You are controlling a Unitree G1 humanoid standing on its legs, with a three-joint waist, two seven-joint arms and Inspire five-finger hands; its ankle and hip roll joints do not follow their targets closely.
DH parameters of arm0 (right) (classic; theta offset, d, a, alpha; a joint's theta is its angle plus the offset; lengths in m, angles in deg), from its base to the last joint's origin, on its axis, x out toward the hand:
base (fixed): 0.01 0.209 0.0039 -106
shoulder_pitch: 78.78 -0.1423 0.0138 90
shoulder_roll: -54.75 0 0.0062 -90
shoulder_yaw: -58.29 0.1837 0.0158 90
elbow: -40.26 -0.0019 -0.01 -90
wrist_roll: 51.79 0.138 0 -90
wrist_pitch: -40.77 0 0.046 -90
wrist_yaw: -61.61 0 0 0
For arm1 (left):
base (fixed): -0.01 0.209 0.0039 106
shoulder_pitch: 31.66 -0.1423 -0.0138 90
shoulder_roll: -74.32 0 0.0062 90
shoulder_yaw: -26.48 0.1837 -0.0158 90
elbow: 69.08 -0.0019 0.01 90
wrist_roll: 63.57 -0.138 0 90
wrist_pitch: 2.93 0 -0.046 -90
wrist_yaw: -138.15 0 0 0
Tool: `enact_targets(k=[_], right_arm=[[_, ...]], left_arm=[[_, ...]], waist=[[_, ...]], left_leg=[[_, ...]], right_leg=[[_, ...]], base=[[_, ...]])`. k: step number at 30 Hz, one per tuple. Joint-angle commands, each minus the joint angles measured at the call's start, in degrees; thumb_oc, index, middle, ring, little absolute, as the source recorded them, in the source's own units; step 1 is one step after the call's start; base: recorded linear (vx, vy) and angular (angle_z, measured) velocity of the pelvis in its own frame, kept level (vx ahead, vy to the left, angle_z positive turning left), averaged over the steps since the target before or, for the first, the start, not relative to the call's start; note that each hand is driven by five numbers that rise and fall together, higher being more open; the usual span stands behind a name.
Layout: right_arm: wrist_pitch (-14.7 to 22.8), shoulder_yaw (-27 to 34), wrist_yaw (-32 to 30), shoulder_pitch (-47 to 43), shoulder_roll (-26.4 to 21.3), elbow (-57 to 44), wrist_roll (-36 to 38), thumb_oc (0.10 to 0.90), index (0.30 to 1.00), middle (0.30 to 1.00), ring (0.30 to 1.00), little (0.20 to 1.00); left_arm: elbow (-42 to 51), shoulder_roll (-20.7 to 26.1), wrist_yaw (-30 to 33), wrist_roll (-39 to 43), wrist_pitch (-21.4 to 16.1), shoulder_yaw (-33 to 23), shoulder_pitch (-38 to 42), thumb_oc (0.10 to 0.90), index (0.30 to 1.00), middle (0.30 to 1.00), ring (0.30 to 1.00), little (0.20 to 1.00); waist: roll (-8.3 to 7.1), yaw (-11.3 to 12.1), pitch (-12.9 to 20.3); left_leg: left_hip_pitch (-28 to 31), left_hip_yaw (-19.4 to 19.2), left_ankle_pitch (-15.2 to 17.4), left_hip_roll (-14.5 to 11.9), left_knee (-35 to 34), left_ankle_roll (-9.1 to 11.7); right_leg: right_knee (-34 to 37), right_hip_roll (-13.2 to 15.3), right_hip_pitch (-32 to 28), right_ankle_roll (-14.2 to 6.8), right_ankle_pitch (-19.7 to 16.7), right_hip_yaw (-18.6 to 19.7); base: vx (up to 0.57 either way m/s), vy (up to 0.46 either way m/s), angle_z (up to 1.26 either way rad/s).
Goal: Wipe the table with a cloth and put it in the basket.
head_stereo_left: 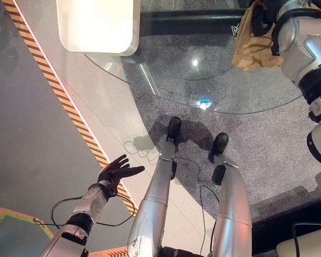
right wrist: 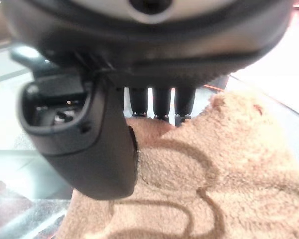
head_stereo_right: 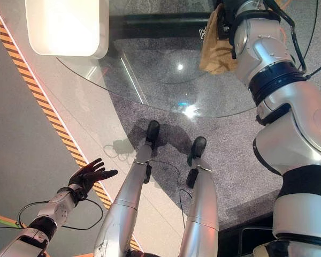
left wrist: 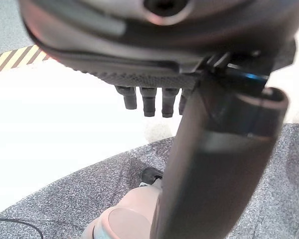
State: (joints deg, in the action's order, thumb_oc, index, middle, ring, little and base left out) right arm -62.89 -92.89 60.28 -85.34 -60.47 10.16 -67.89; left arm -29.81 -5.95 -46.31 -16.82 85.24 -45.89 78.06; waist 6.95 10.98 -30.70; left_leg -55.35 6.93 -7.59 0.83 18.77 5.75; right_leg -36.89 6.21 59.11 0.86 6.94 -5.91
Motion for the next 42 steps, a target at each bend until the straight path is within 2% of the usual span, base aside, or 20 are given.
enact_targets(k=[1, 25, 42], right_arm=[[1.08, -3.47, 1.42, -3.33, -2.94, 0.08, -0.85, 0.100, 0.300, 0.300, 0.300, 0.200], [3.26, -2.71, 7.23, -2.19, -2.81, -0.88, -1.69, 0.100, 0.300, 0.300, 0.300, 0.200], [3.39, -2.28, 10.38, -1.23, -2.54, -1.43, -1.58, 0.100, 0.300, 0.300, 0.300, 0.200]], left_arm=[[-1.92, 2.92, -0.21, 0.86, -0.38, 1.44, -4.10, 0.800, 0.900, 0.900, 0.900, 0.900], [-1.02, 3.08, -0.38, -0.13, 0.09, 0.58, -4.80, 0.800, 0.900, 0.900, 0.900, 0.900], [-0.61, 3.47, -0.59, -0.37, 0.60, 0.36, -4.74, 0.800, 0.900, 0.900, 0.900, 0.900]], waist=[[2.29, -0.60, 0.90], [2.24, -0.40, 0.90], [2.16, -0.31, 0.90]], left_leg=[[0.95, -2.39, 5.54, 2.49, 2.96, -3.99], [0.40, -2.23, 5.51, 2.59, 3.26, -4.13], [0.28, -2.22, 5.36, 2.58, 3.00, -4.21]], right_leg=[[7.70, -0.14, -2.77, -2.34, -2.89, -2.72], [7.43, -0.12, -2.20, -2.20, -2.99, -2.81], [7.79, -0.21, -2.14, -2.11, -3.14, -2.98]], base=[[0.00, 0.000, 0.00], [0.00, 0.000, 0.00], [0.00, 0.000, 0.00]])
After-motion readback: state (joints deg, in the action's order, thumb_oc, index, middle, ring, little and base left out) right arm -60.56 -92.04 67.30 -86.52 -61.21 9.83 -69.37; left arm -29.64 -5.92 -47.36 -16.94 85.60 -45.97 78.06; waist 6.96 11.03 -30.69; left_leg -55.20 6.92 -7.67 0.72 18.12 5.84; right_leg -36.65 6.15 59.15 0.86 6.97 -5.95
